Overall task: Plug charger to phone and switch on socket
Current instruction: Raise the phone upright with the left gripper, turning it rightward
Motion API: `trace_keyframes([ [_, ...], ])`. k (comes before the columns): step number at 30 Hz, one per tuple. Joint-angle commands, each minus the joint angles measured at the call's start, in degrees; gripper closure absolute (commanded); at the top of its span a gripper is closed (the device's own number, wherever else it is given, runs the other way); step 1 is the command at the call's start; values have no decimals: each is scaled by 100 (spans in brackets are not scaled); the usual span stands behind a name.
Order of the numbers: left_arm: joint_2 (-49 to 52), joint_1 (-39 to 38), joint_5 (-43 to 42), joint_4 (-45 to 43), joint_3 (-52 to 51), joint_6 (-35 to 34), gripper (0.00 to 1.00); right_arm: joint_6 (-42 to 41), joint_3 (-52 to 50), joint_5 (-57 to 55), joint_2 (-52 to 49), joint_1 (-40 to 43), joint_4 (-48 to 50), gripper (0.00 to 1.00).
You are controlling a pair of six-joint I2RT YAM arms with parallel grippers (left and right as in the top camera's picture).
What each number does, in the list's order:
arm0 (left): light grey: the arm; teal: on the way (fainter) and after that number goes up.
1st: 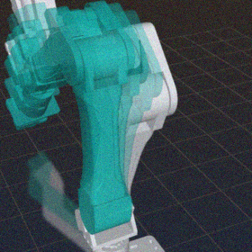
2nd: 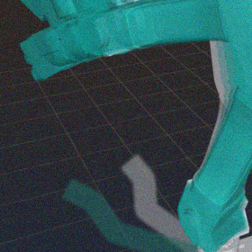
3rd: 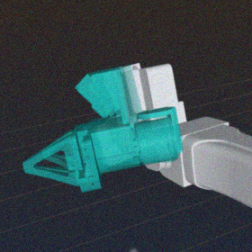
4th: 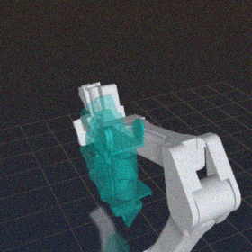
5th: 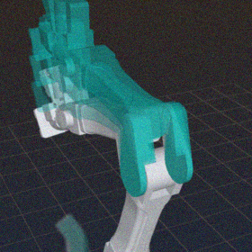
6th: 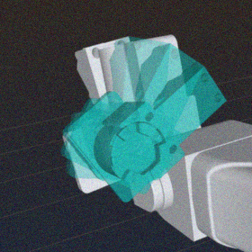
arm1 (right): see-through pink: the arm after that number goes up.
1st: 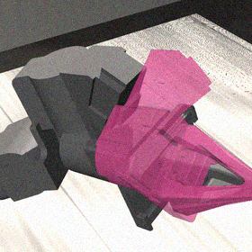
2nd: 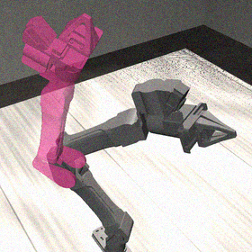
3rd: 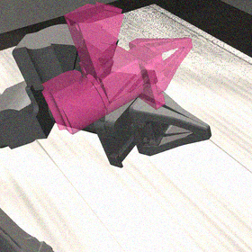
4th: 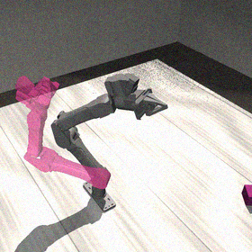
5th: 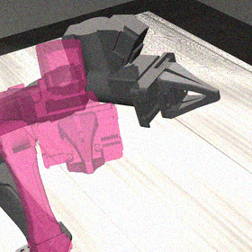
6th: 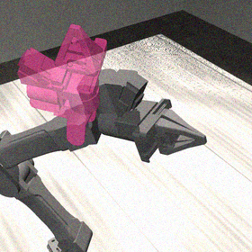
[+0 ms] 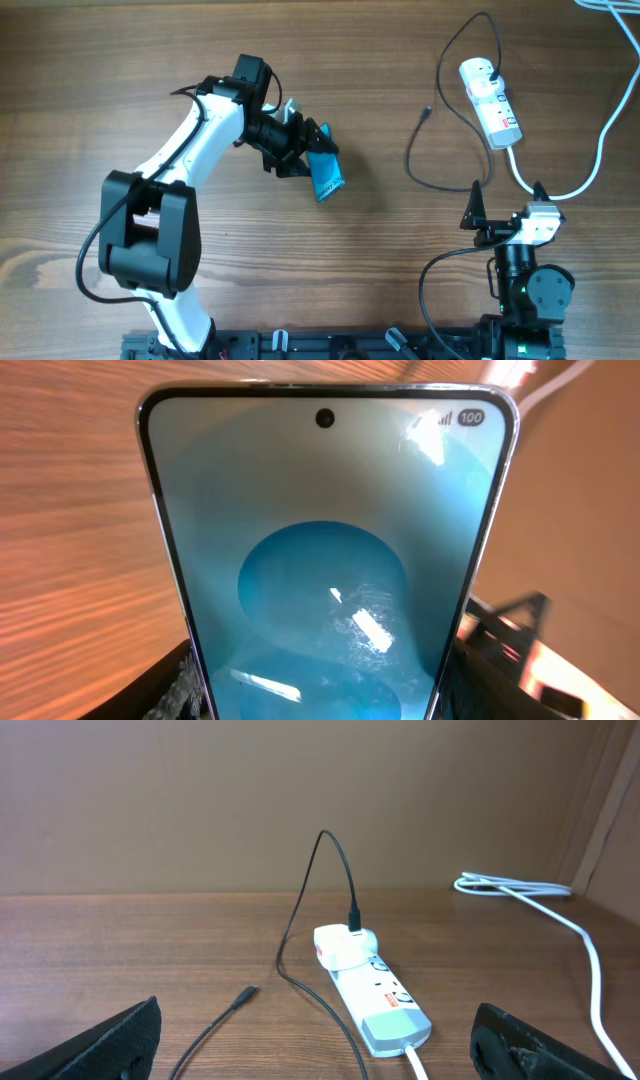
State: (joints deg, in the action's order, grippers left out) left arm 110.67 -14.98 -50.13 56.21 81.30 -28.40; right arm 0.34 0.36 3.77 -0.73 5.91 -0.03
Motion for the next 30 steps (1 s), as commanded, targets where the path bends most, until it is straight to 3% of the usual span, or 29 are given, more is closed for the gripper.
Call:
trace_keyframes([
  [1,-184,37,-1019,-44,133,-57,54,76,-9,-81,52,-11,15,0],
  [19,-184,37,-1530,-42,133,-59,55,76,-9,-81,52,-11,15,0],
  [30,-181,138,-2271,-48,133,-61,56,76,-9,-83,52,-11,15,0],
])
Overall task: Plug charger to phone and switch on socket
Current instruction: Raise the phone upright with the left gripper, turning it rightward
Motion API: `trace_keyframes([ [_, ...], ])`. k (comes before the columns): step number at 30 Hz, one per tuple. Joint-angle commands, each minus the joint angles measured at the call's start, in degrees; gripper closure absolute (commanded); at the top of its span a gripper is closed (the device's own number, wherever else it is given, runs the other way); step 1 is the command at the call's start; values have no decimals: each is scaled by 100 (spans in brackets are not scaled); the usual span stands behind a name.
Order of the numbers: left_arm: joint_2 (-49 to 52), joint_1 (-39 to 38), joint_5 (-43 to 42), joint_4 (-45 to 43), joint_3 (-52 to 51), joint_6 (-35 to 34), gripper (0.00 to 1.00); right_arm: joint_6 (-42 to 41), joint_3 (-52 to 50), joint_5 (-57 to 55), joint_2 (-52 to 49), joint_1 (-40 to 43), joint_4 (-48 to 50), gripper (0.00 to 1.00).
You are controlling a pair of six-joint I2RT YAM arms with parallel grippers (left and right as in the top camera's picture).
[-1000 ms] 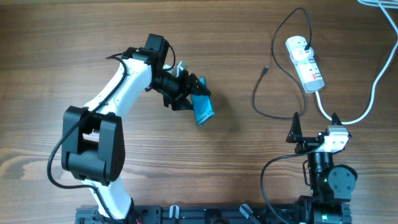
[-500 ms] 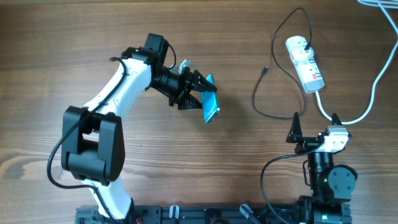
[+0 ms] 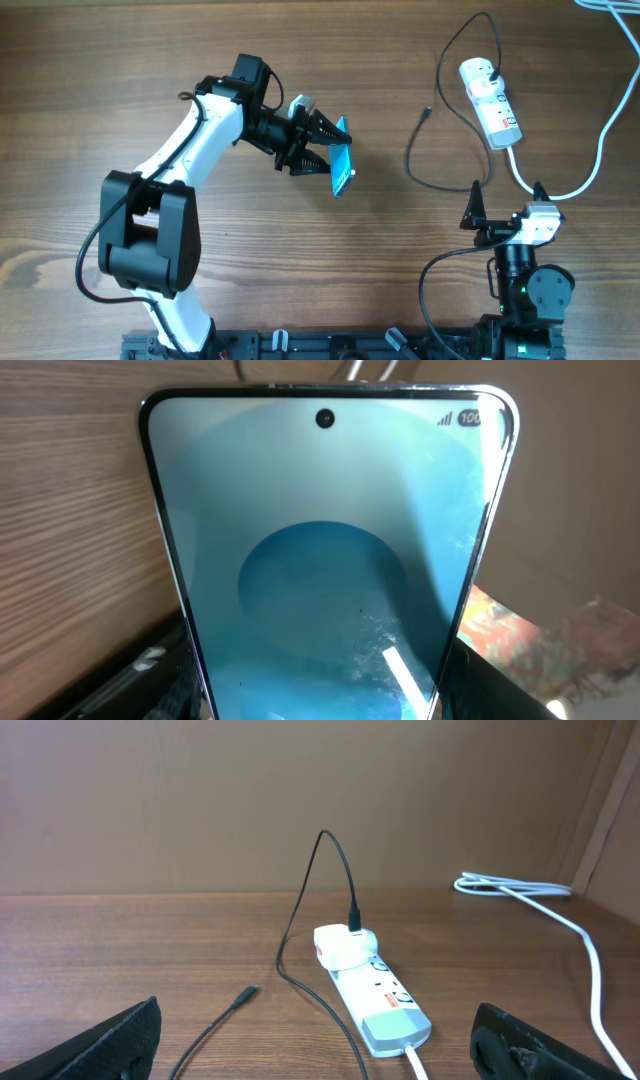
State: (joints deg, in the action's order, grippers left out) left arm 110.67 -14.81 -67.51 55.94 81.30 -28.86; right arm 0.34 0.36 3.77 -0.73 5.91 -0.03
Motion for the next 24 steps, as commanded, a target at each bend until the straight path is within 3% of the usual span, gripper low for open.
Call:
trace_keyframes([
  [1,-184,162,-557,-42,133,-13,56,76,-9,-81,52,-11,15,0],
  [24,-181,673,-706,-564,133,-15,55,76,-9,-81,52,-11,15,1],
])
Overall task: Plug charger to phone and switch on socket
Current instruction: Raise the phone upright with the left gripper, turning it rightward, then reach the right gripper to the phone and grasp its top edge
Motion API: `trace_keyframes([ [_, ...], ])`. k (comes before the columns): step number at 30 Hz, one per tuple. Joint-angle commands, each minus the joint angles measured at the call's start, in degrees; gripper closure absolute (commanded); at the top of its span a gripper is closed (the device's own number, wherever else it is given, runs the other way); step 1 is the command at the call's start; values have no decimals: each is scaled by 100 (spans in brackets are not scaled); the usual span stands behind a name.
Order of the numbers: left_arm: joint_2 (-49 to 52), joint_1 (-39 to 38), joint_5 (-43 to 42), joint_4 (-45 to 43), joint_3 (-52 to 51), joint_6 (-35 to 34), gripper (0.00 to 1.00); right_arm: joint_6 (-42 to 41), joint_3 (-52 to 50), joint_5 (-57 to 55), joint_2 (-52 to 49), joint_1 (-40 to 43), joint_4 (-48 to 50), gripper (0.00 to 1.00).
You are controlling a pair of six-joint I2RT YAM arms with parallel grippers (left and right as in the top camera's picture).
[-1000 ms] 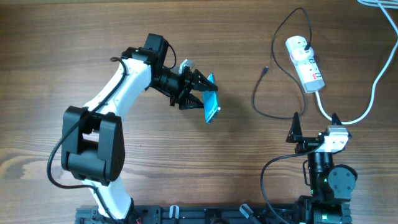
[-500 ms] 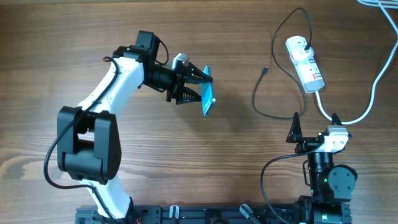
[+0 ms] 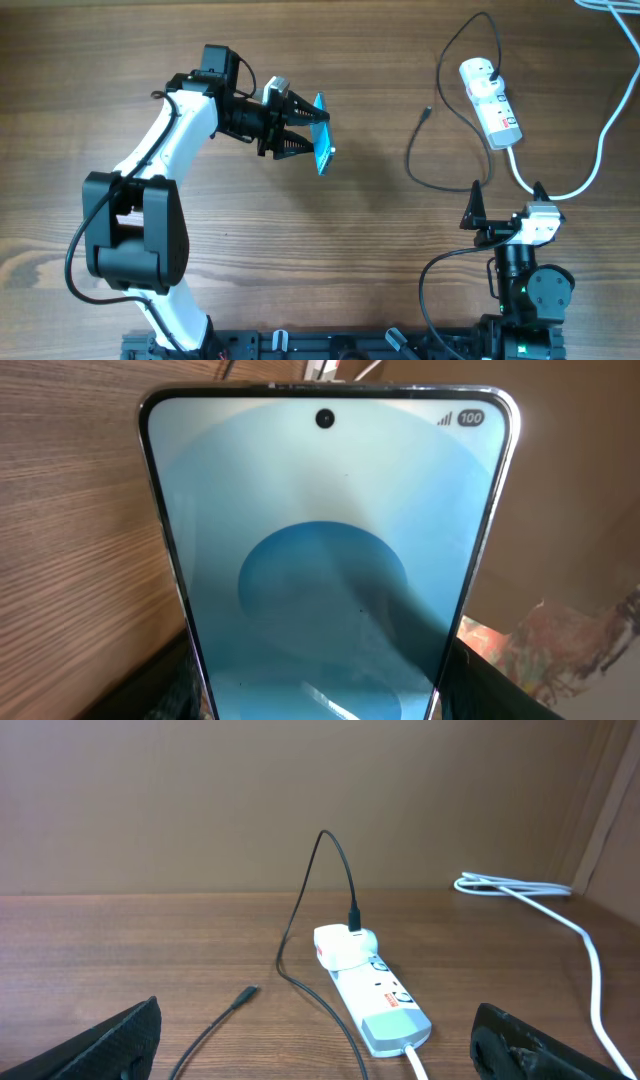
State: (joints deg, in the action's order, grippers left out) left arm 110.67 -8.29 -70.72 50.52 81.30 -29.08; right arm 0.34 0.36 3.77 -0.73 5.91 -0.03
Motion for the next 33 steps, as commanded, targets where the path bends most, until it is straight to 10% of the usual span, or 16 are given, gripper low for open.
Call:
trace_keyframes([
  [1,-181,22,-385,-22,133,9,55,76,-9,-83,52,-11,15,0],
  [17,-181,20,647,-251,133,-214,53,-129,-7,31,46,-11,15,0],
  [24,-181,13,1193,-879,133,-1023,53,-4992,-7,1335,-15,-11,129,0],
  [33,-181,-160,1244,-1287,133,-1475,51,-7923,-7,1963,-260,-11,192,0],
])
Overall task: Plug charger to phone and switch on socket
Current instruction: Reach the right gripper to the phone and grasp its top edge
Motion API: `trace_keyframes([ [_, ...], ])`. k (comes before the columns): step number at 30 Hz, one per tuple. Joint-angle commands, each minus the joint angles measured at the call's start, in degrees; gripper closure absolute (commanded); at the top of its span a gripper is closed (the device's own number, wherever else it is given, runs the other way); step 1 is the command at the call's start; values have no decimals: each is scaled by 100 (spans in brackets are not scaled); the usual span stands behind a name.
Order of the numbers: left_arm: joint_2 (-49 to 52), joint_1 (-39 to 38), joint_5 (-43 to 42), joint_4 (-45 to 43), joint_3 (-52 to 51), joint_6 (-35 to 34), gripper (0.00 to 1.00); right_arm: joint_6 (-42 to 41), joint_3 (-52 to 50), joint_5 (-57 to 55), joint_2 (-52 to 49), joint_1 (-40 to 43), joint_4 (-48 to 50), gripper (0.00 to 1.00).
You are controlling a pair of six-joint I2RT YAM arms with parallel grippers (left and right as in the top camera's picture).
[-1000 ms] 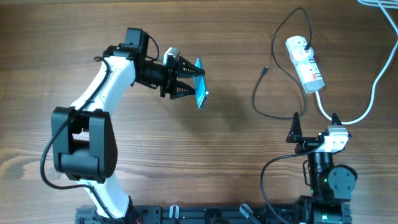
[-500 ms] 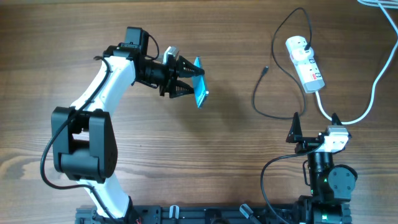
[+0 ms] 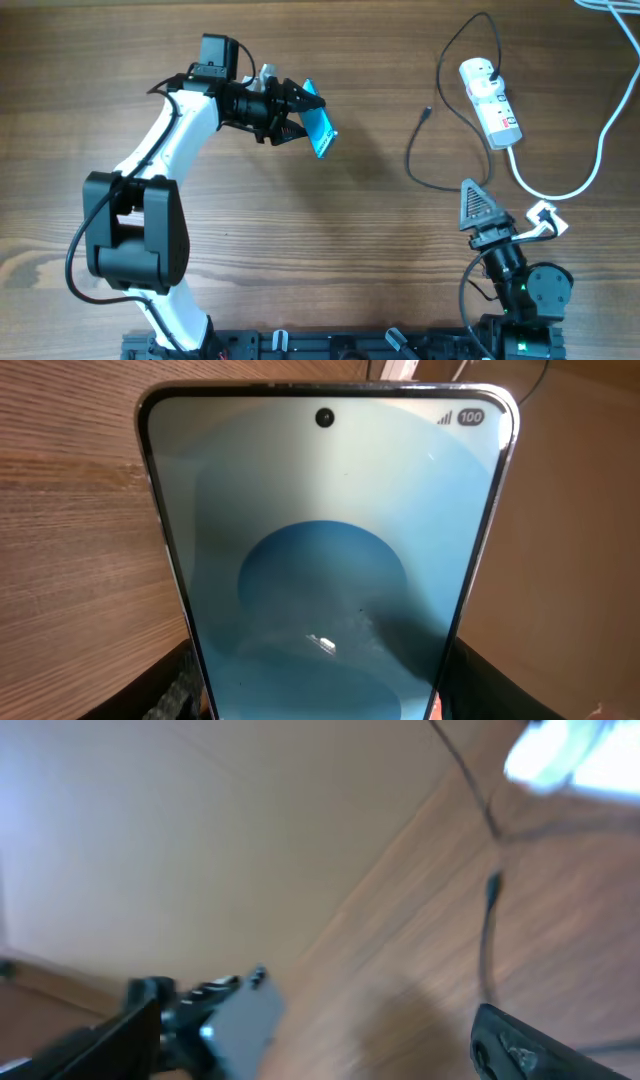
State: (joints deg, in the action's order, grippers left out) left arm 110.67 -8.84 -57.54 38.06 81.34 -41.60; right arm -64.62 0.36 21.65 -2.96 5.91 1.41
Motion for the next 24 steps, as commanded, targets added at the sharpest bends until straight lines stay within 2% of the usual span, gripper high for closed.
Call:
trace_keyframes([
  [1,-181,-140,-66,-44,129,-238,50,-1353,-7,170,-37,-11,46,0],
  [4,-181,-249,-66,-63,129,-238,50,-166,-7,271,-87,-13,48,0],
  [7,-181,-358,-66,-66,129,-240,50,1692,-7,669,-323,-13,52,0],
  [10,-181,-431,-20,-66,129,-240,50,1812,-7,1067,-656,-13,304,0],
  [13,-181,-490,44,-133,129,-328,51,2017,-2,1550,-1073,-13,1034,0],
  [17,-181,-586,44,-407,129,-586,50,2490,260,1692,-1934,-107,1580,1],
  [24,-181,-645,103,-538,129,-898,51,3309,1003,1537,-3740,-1058,2044,0],
])
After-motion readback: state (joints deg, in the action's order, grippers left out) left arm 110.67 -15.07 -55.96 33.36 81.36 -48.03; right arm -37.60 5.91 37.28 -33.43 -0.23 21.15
